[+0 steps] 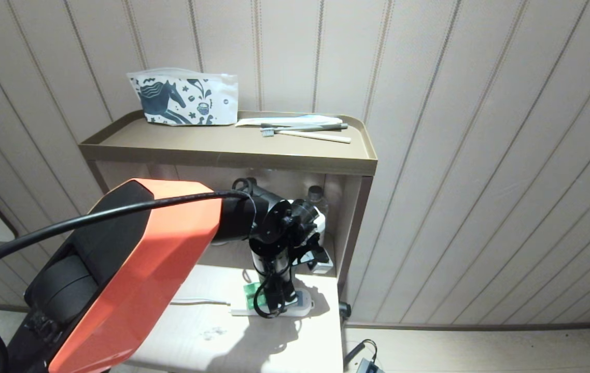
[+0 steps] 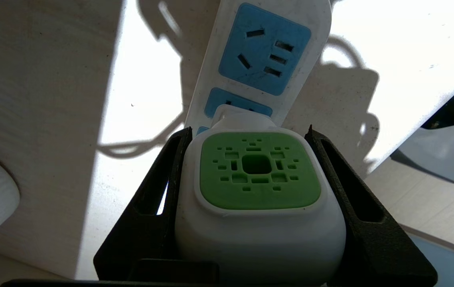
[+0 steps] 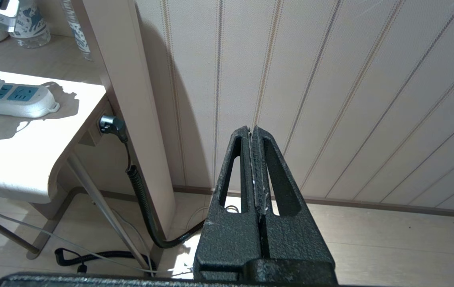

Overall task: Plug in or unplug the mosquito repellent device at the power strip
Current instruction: Insert the plug into the socket

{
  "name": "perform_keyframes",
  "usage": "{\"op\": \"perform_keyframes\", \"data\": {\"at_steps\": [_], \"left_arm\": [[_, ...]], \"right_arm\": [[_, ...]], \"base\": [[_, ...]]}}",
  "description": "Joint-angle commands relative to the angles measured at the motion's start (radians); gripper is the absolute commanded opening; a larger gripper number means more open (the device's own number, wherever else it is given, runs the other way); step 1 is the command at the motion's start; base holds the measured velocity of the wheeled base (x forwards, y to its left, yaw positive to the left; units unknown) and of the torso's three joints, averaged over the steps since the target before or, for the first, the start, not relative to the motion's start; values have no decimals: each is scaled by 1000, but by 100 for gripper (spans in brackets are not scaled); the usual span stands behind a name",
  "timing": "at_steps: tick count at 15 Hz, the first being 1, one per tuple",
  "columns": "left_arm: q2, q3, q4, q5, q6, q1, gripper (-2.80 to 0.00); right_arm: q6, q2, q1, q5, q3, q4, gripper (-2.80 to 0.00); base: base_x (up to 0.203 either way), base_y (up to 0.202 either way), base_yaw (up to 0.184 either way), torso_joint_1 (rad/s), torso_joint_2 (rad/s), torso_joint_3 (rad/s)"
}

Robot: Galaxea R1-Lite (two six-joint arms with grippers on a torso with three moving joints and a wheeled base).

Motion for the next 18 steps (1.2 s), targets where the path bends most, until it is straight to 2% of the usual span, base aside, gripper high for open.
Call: {"op": "perform_keyframes", "data": {"at_steps": [1,7,10,18], "left_arm": [[12,6,11,2,4,-1,-280],[-8,43,14,2,-2,-3,-280],[-14,66,5,2,-30,-16,-280],[-7,3,-30,11,-29,-17,-280]], "right_arm": [[-1,0,1,0,0,0,-280],[-1,0,1,0,0,0,-280],[-1,0,1,0,0,0,-280],[-1,0,1,0,0,0,-280]], "base": [[0,0,0,0,0,0],[0,0,0,0,0,0],[0,0,0,0,0,0],[0,0,0,0,0,0]]}}
